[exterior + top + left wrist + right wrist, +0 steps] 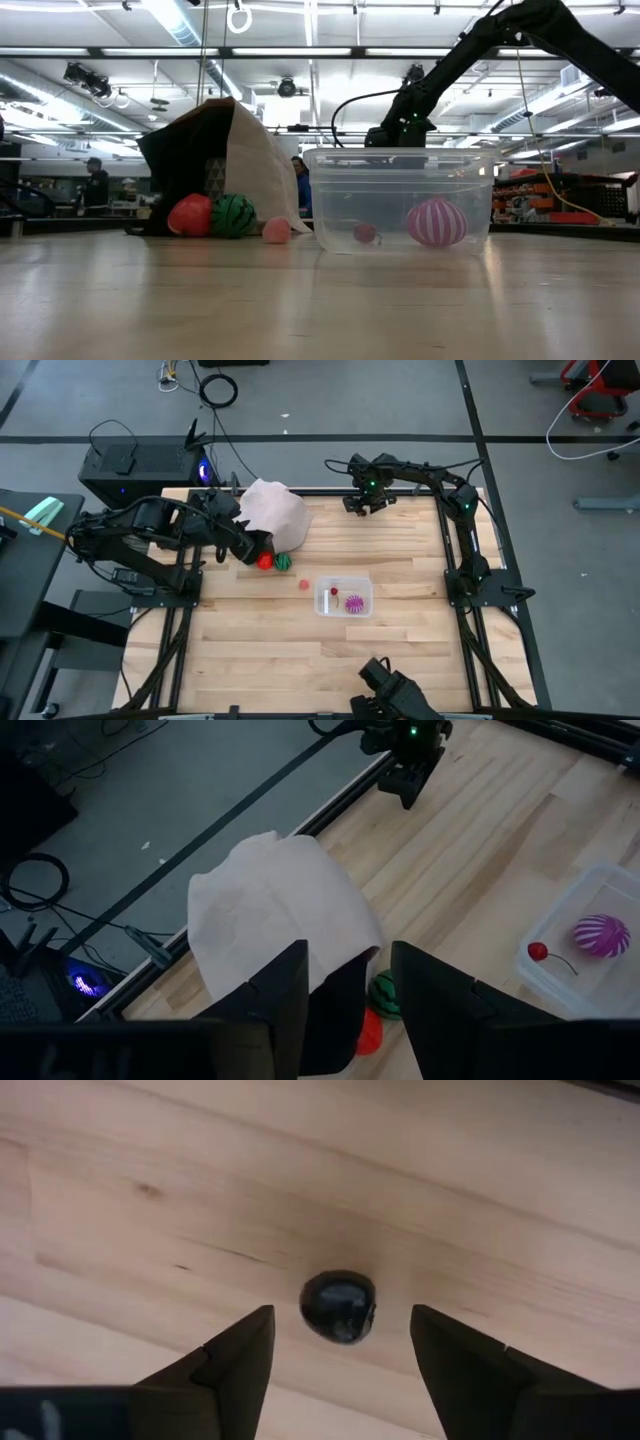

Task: Pick and placing Produce into tupperware
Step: Put the plum into the transparent bin

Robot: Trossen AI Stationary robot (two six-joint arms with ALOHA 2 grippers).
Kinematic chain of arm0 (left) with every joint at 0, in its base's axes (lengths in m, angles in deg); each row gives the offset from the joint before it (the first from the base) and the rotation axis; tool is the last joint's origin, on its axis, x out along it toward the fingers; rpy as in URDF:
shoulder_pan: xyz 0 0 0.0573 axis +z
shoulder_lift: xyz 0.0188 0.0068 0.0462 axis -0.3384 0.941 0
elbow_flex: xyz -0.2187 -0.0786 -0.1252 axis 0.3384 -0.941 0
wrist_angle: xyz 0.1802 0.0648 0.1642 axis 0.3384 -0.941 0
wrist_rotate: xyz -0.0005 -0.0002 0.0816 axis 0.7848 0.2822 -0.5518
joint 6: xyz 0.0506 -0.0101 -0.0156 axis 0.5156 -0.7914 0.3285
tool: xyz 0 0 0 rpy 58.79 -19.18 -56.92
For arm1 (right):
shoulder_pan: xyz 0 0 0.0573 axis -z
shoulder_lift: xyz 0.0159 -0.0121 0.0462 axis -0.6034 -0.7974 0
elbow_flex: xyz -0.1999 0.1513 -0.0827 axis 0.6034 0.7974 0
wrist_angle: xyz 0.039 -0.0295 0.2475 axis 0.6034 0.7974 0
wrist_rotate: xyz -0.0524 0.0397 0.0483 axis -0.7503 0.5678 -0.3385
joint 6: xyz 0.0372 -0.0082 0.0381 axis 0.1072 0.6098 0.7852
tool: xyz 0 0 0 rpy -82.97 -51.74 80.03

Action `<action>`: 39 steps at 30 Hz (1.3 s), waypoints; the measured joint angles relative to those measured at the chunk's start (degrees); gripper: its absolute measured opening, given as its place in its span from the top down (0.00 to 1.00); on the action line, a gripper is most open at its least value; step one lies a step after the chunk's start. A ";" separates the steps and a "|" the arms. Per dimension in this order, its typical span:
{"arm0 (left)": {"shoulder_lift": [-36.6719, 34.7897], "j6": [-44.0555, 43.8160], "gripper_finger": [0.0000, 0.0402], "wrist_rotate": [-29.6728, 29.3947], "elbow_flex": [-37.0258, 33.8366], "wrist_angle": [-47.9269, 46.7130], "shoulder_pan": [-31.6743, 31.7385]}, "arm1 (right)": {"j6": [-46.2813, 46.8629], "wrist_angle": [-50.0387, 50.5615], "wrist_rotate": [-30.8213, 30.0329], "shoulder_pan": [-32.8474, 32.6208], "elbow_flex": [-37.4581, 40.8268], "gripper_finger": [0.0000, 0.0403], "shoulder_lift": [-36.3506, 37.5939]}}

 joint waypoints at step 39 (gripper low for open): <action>0.00 -0.15 0.64 -0.02 0.00 -0.02 0.00 | 0.61 -2.01 0.19 -0.11 0.04 0.73 0.11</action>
